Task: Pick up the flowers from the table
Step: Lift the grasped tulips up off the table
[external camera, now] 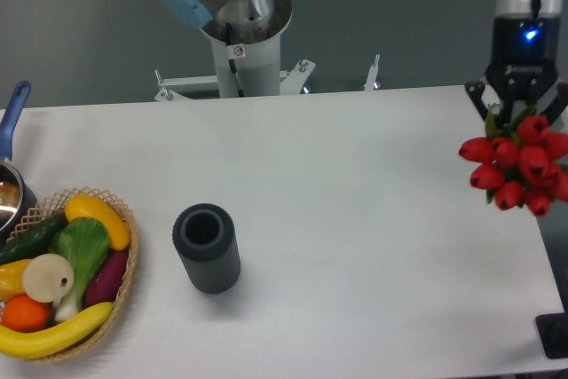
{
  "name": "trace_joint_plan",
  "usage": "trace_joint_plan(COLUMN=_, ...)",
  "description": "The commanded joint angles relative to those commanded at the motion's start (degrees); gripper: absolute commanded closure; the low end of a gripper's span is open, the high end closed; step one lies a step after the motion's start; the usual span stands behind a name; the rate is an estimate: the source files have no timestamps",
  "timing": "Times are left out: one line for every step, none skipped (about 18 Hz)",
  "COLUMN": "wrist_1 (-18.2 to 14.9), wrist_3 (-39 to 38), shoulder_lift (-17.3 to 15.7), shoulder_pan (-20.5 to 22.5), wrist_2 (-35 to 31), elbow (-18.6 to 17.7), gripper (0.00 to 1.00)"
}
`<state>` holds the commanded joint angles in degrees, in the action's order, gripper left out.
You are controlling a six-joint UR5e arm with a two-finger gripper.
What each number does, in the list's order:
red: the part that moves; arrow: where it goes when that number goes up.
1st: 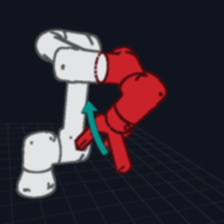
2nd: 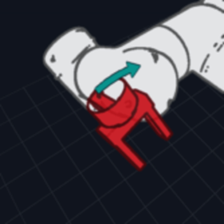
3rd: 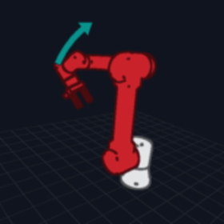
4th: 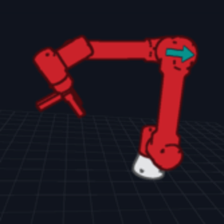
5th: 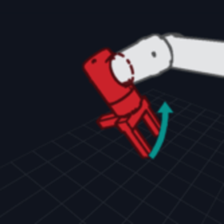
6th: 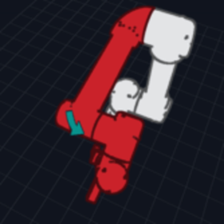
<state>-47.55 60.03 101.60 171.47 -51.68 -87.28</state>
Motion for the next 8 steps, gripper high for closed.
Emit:
trace_joint_plan(wrist_1=-0.1, wrist_3=0.0, shoulder_lift=0.0, shoulder_pan=0.0, wrist_2=0.4, elbow=0.1, gripper=0.85)
trace_joint_plan(wrist_1=-0.1, wrist_3=0.0, shoulder_lift=0.1, shoulder_pan=0.0, wrist_2=0.8, elbow=-0.1, gripper=0.85)
trace_joint_plan(wrist_1=-0.1, wrist_3=0.0, shoulder_lift=0.1, shoulder_pan=0.1, wrist_2=0.8, elbow=-0.1, gripper=0.85)
trace_joint_plan(wrist_1=-0.2, wrist_3=-0.1, shoulder_lift=0.1, shoulder_pan=0.1, wrist_2=0.8, elbow=-0.1, gripper=0.85)
trace_joint_plan(wrist_1=-0.2, wrist_3=-0.1, shoulder_lift=0.1, shoulder_pan=0.1, wrist_2=0.8, elbow=-0.2, gripper=0.85)
trace_joint_plan(wrist_1=-0.2, wrist_3=-0.1, shoulder_lift=0.0, shoulder_pan=0.2, wrist_2=0.8, elbow=-0.2, gripper=0.85)
trace_joint_plan(wrist_1=-0.3, wrist_3=-0.1, shoulder_lift=-0.1, shoulder_pan=0.3, wrist_2=0.8, elbow=-0.3, gripper=0.85)
trace_joint_plan(wrist_1=-0.4, wrist_3=-0.1, shoulder_lift=-0.2, shoulder_pan=0.3, wrist_2=0.8, elbow=-0.3, gripper=0.85)
